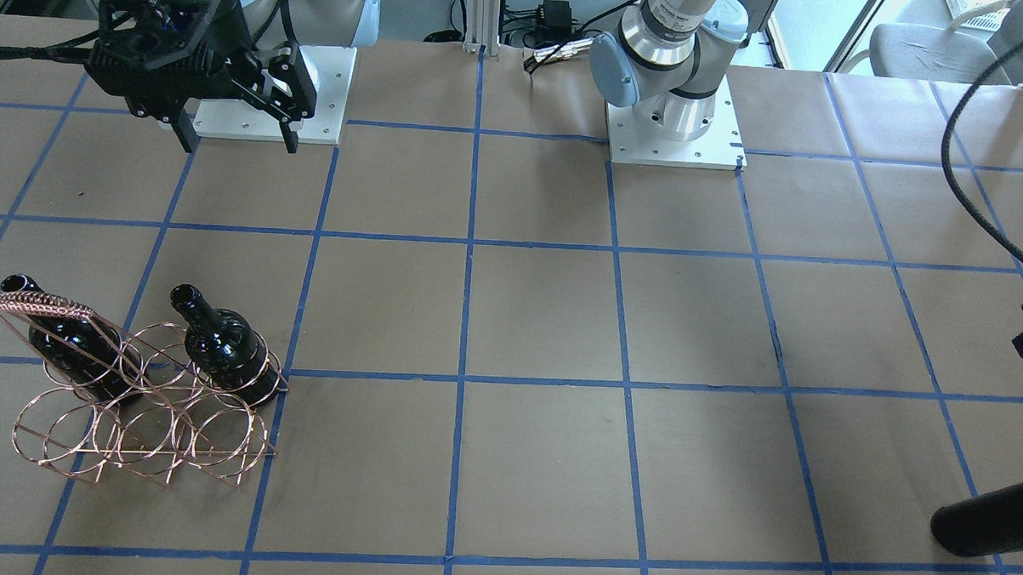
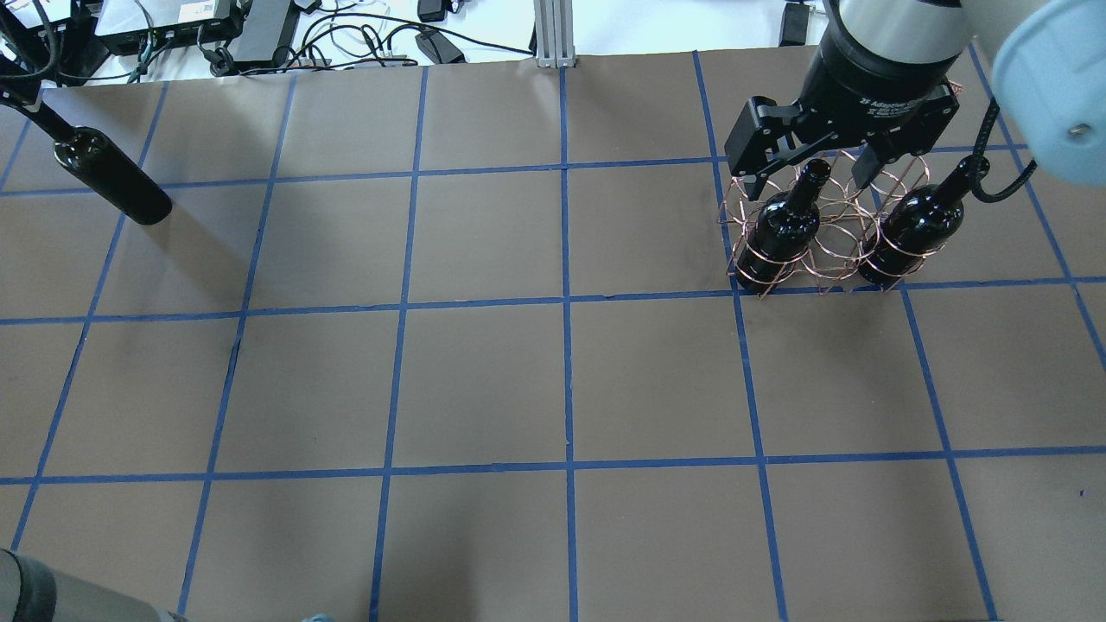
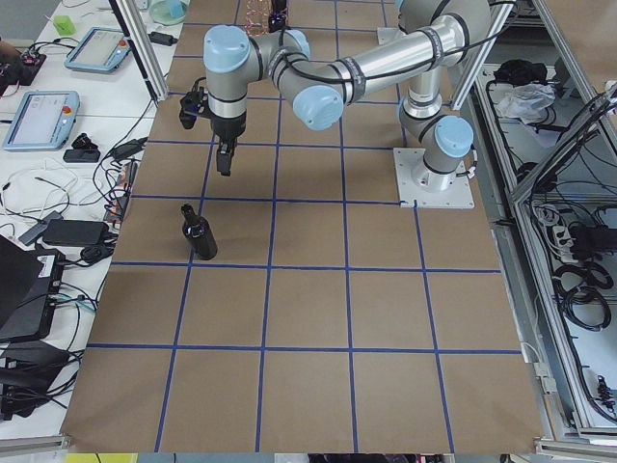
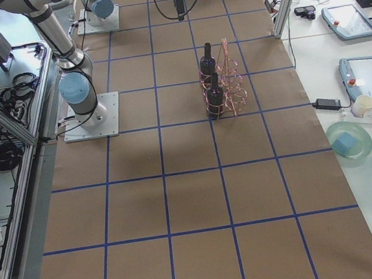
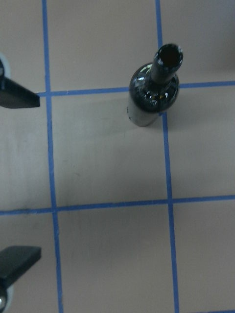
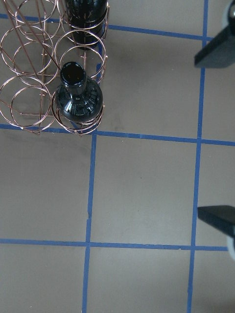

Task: Place wine into wine basket
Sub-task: 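Lower the left gripper onto the black bottle's neck and close it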

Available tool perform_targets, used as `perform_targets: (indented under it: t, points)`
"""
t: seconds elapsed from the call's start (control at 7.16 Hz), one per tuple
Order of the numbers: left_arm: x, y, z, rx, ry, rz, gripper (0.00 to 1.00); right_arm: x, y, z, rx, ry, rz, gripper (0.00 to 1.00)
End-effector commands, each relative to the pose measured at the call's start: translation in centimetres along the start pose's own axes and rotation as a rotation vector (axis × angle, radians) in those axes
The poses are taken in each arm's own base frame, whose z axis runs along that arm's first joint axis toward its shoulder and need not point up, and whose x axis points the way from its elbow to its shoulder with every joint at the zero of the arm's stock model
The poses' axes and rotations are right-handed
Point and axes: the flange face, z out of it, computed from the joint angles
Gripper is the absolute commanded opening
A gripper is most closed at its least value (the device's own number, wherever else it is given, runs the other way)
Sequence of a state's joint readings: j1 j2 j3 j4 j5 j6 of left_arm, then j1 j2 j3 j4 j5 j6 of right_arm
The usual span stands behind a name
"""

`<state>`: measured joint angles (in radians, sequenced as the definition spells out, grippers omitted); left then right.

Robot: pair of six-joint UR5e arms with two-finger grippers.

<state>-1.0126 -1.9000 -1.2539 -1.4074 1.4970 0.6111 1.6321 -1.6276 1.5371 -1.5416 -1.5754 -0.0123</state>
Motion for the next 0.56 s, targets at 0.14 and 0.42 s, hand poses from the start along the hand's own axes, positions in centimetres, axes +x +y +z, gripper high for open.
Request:
perform_targets:
  t: [0.14, 0.42]
  points:
    - [-4.1, -3.6, 4.9, 0.033, -0.005, 0.022, 1.00, 0.0, 0.0, 0.0, -0.002, 0.002, -0.002, 1.00]
    - [-5.0, -5.1, 8.2, 0.080, 0.013, 0.021, 1.00, 0.0, 0.0, 0.0, -0.002, 0.003, -0.002, 1.00]
